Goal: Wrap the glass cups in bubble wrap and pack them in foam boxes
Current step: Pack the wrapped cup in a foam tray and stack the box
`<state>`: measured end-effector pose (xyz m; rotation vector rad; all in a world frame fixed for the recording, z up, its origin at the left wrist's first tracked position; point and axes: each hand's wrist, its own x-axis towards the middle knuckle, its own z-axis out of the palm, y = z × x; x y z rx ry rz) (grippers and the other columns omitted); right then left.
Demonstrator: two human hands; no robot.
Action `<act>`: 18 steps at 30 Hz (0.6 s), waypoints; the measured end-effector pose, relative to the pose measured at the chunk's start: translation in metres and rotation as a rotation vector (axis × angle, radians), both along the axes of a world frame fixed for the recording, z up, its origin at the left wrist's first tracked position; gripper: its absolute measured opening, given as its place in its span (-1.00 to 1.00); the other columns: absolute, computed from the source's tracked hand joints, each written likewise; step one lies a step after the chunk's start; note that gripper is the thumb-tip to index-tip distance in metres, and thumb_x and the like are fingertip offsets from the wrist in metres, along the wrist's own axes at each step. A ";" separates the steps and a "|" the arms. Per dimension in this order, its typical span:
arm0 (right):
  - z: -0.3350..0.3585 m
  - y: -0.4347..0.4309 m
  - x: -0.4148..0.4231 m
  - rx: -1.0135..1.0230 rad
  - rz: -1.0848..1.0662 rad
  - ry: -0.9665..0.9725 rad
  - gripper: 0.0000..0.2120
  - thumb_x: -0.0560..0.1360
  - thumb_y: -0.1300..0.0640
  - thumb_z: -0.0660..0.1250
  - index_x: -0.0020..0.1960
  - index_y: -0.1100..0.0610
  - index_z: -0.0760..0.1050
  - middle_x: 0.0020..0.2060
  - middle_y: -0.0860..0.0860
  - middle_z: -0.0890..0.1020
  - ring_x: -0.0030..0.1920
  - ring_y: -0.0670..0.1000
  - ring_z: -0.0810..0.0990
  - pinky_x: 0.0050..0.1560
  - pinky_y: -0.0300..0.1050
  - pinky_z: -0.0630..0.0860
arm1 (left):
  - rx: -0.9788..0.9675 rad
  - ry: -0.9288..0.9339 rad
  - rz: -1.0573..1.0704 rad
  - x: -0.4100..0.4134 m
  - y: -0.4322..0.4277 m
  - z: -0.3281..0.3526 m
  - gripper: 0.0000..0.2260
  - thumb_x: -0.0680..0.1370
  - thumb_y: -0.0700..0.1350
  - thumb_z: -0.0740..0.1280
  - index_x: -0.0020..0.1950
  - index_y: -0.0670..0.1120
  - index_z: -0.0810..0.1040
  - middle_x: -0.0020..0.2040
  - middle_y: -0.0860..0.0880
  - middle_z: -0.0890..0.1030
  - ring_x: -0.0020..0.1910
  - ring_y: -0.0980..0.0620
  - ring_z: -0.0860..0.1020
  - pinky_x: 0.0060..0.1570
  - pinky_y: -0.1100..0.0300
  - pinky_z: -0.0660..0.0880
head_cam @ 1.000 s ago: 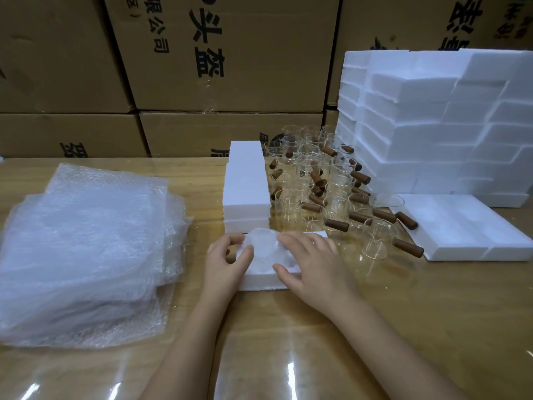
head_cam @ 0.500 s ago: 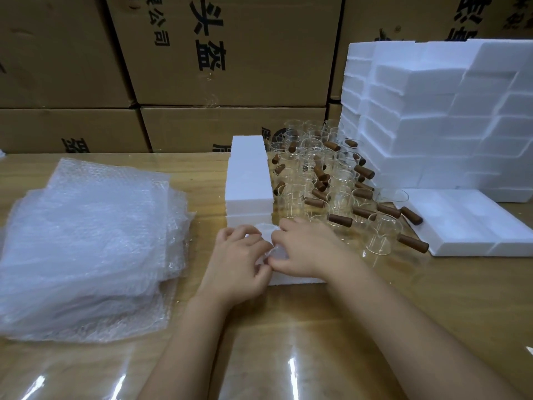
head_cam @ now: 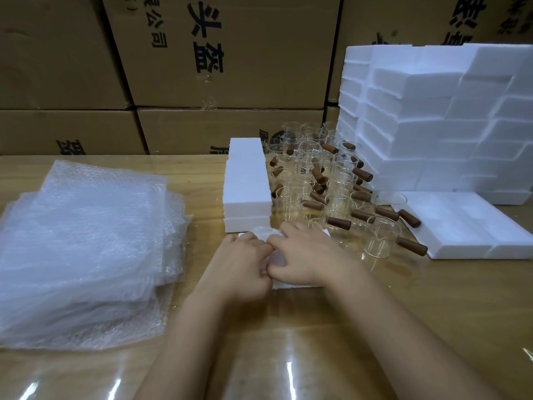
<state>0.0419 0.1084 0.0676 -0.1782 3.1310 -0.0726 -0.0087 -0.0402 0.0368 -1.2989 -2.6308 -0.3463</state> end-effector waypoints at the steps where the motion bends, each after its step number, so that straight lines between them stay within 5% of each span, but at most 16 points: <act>1: 0.002 -0.002 0.000 0.010 -0.011 -0.038 -0.55 0.47 -0.23 0.10 0.24 -0.01 0.39 0.13 0.04 0.40 0.23 0.09 0.32 -0.01 -0.03 0.20 | 0.054 0.016 -0.024 0.002 -0.001 -0.002 -0.89 0.26 -0.07 0.14 -0.24 -0.01 0.36 -0.29 0.08 0.49 -0.12 -0.03 0.45 -0.14 0.13 0.25; 5: 0.017 -0.011 -0.009 0.078 -0.038 -0.203 -0.56 0.45 -0.21 0.17 0.24 -0.03 0.43 0.16 0.08 0.38 0.28 0.12 0.30 -0.03 -0.01 0.16 | 0.220 0.143 -0.072 0.006 -0.008 -0.007 -0.67 0.24 -0.05 0.17 -0.11 -0.10 0.58 -0.16 0.00 0.57 -0.09 -0.08 0.51 -0.17 0.11 0.33; 11: 0.027 -0.022 -0.020 0.153 -0.056 -0.318 -0.59 0.42 -0.12 0.25 0.23 -0.02 0.45 0.23 0.11 0.32 0.28 0.12 0.28 0.19 0.10 0.35 | 0.201 0.156 -0.011 0.008 -0.015 -0.010 -0.65 0.29 0.11 0.25 -0.01 -0.02 0.54 -0.05 0.09 0.58 0.20 -0.06 0.49 0.08 0.10 0.25; 15: 0.030 -0.001 -0.014 -0.009 0.029 -0.352 -0.53 0.48 -0.12 0.25 0.35 -0.03 0.34 0.24 0.07 0.31 0.28 0.09 0.31 0.02 -0.04 0.31 | 0.106 0.242 0.042 0.011 -0.010 -0.005 -0.64 0.31 0.20 0.26 -0.05 0.03 0.61 -0.14 0.15 0.60 0.18 -0.04 0.54 0.10 0.03 0.34; 18: 0.047 0.028 -0.007 -0.326 0.060 -0.324 -0.61 0.54 -0.06 0.25 0.34 -0.02 0.40 0.25 0.01 0.42 0.21 0.02 0.47 0.18 -0.04 0.44 | 0.096 0.294 0.038 0.008 -0.009 -0.005 -0.70 0.29 0.24 0.28 -0.23 0.03 0.58 -0.24 0.16 0.59 0.11 -0.05 0.59 0.05 0.00 0.41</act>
